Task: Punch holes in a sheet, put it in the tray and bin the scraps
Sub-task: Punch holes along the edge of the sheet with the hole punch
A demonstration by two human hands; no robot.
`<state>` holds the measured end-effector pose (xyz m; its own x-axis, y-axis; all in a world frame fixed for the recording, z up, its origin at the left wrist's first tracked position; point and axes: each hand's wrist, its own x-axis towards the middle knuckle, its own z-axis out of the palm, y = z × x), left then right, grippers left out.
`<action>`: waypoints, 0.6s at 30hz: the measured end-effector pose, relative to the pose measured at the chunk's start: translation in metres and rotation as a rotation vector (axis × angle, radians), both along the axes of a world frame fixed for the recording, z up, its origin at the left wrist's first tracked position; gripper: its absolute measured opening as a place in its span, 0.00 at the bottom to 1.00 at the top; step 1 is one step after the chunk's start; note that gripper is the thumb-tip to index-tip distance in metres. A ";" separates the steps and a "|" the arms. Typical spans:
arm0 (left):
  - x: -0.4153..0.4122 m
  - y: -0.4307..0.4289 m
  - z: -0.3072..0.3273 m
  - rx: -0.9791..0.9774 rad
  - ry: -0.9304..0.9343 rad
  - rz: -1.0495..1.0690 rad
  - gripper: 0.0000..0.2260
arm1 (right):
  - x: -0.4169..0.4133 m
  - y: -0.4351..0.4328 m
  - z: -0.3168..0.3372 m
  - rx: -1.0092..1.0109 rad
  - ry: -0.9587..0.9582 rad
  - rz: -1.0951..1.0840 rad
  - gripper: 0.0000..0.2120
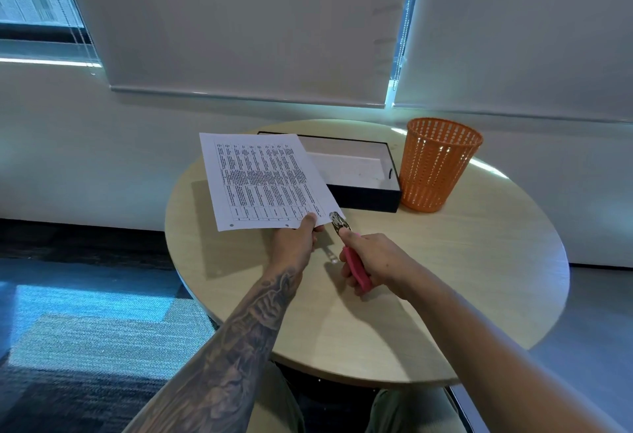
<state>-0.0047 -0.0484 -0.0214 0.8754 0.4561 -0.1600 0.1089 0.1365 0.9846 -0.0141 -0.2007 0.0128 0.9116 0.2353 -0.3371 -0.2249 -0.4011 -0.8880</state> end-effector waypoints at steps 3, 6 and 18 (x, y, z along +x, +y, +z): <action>0.000 0.000 0.000 -0.010 -0.001 0.016 0.15 | 0.001 0.001 -0.001 0.001 0.001 -0.010 0.27; -0.001 0.000 0.000 -0.008 0.007 0.014 0.15 | 0.001 0.001 -0.002 -0.006 -0.007 -0.017 0.27; -0.016 -0.009 -0.014 0.264 -0.073 -0.041 0.16 | -0.004 -0.015 -0.004 -0.042 0.094 -0.002 0.26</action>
<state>-0.0202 -0.0570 -0.0352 0.8990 0.4373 0.0245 0.0360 -0.1295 0.9909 -0.0186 -0.2153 0.0087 0.8756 0.2180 -0.4310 -0.3075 -0.4367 -0.8454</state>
